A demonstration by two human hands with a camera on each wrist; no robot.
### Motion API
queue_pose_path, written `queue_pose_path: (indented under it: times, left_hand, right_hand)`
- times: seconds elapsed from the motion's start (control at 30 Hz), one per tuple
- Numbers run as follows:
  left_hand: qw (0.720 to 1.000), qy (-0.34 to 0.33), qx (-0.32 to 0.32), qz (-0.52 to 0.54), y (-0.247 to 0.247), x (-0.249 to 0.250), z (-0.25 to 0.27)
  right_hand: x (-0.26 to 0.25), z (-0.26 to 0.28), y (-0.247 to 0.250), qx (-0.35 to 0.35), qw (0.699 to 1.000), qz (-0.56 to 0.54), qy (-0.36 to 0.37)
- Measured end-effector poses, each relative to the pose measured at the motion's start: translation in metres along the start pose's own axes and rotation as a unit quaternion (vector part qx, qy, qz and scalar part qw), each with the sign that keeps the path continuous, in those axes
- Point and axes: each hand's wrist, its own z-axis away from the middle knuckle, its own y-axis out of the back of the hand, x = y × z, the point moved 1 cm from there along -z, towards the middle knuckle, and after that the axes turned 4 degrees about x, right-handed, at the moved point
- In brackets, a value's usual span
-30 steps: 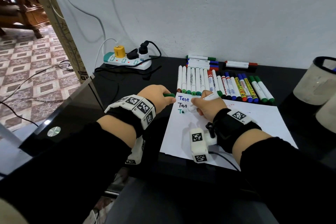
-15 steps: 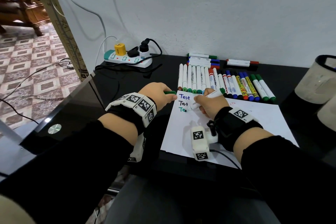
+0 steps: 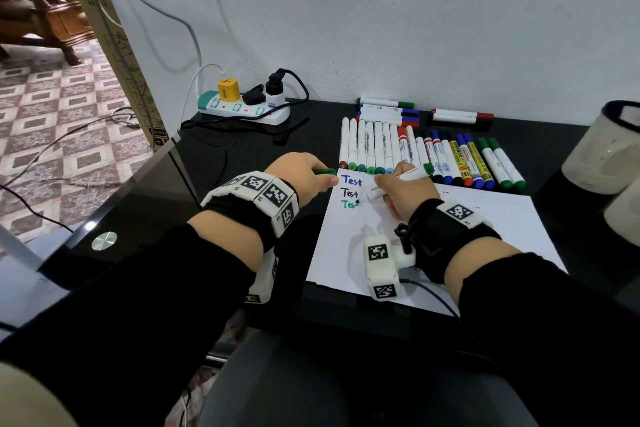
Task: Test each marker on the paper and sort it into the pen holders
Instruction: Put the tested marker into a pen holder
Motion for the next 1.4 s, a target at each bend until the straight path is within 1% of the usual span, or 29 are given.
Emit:
queue_pose_path:
  times: [0.2,0.37,0.5,0.6,0.7,0.83,0.93,1.17,1.4]
  left_hand:
    - [1.000,-0.003,0.003,-0.003,0.001,0.001,0.001]
    - [1.000,-0.006,0.003,-0.006,0.000,0.001,0.001]
    - [1.000,-0.016,0.005,0.015,0.001,0.001,0.003]
    - [0.998,-0.016,0.004,0.068,0.006,0.004,0.009]
    - [0.988,-0.022,-0.009,0.151,0.011,0.008,0.020]
    - [0.966,-0.042,-0.017,0.256,0.024,0.018,0.034]
    - [0.950,-0.059,-0.019,0.306,0.036,0.031,0.049]
    - [0.933,-0.101,-0.036,0.345,0.038,0.057,0.077]
    - [0.922,-0.134,-0.025,0.362,0.041,0.082,0.090]
  right_hand:
    - [-0.001,0.000,0.000,-0.008,1.000,-0.006,-0.018]
    - [-0.004,0.002,0.004,0.017,0.995,-0.080,-0.063]
    - [-0.012,0.006,0.008,0.004,0.984,-0.123,-0.128]
    - [-0.022,0.007,0.013,-0.008,0.979,-0.143,-0.143]
    - [-0.044,0.009,0.020,-0.013,0.980,-0.162,-0.115]
    - [-0.078,0.018,0.034,-0.018,0.984,-0.175,-0.040]
    - [-0.097,0.032,0.044,-0.022,0.982,-0.185,0.005]
    - [-0.113,0.063,0.061,-0.044,0.980,-0.181,0.064]
    - [-0.127,0.081,0.075,-0.053,0.981,-0.156,0.099]
